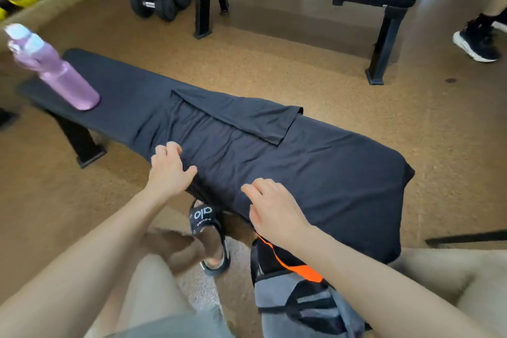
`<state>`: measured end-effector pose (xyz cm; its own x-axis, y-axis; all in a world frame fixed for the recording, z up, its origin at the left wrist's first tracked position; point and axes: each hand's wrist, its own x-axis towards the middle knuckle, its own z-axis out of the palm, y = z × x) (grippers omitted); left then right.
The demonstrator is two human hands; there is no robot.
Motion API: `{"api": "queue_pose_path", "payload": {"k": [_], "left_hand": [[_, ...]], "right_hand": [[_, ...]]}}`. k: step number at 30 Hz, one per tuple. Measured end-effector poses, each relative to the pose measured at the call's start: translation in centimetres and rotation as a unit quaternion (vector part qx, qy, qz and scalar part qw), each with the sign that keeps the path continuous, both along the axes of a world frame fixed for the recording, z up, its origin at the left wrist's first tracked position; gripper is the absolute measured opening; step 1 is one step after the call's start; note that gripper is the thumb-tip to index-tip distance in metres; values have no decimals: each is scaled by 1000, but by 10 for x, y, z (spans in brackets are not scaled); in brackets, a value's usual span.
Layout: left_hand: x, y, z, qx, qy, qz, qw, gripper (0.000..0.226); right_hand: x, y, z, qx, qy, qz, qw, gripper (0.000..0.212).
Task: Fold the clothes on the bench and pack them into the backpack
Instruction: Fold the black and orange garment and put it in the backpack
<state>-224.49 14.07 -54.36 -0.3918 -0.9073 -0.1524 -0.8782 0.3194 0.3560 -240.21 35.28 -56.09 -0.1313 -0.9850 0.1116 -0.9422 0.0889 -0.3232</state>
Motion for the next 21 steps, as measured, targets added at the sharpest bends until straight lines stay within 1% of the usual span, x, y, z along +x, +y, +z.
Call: {"api": "queue_pose_path", "payload": {"k": [2,3,4,5,7,9,11,13,15,16,17,20,21], "left_hand": [[26,-26,-4,58,54,132,988,60],[39,-38,-7,110,86,204,969,72],[50,-48,-11,168,118,265,942,86],[60,-58,-18,224,152,306,913,96],[75,-74,-31,306,229,336,861,102],[80,-87,-42,331,294,340,830,97],[79,-98,-47,325,332,339,818,83],[74,-102,-47,321,355,329,814,61],[75,-109,-48,316,356,313,822,42],[76,-111,-48,315,356,306,825,36],[79,-113,-50,316,359,302,825,35],[89,-120,-58,306,357,302,829,48],[93,-122,-61,305,361,297,830,49]], "right_hand": [[25,-15,-6,44,-18,19,999,33],[35,-22,-8,71,-42,18,996,34],[45,-29,-10,101,-83,12,991,36],[53,-35,-11,135,-133,0,982,38],[67,-50,-13,192,-223,-28,955,45],[79,-63,-15,224,-288,-52,929,48],[90,-75,-18,245,-332,-77,908,46],[96,-83,-20,259,-358,-104,891,44],[102,-94,-24,260,-363,-122,886,44],[104,-100,-25,259,-365,-128,885,44],[105,-105,-25,260,-368,-132,883,44],[106,-119,-24,250,-386,-142,876,44],[106,-124,-23,246,-391,-144,875,43]]}}
